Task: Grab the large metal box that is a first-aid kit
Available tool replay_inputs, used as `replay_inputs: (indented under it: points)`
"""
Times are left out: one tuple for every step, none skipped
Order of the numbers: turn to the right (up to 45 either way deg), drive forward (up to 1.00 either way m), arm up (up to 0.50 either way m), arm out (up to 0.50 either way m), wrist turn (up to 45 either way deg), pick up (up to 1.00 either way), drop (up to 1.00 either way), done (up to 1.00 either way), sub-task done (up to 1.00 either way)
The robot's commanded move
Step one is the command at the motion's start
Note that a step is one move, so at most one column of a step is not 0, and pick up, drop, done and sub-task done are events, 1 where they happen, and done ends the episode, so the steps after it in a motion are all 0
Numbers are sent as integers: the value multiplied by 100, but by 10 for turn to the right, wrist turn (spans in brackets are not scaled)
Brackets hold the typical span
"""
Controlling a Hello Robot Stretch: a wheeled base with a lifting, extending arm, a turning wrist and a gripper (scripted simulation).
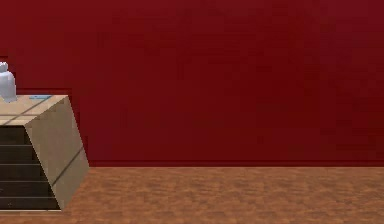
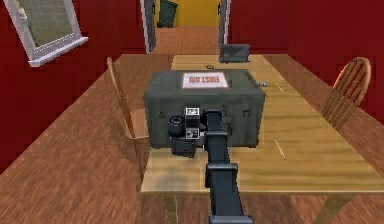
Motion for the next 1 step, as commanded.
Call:
replay_inputs:
  points:
    - [0,0,0,0,0,0,0,100,0]
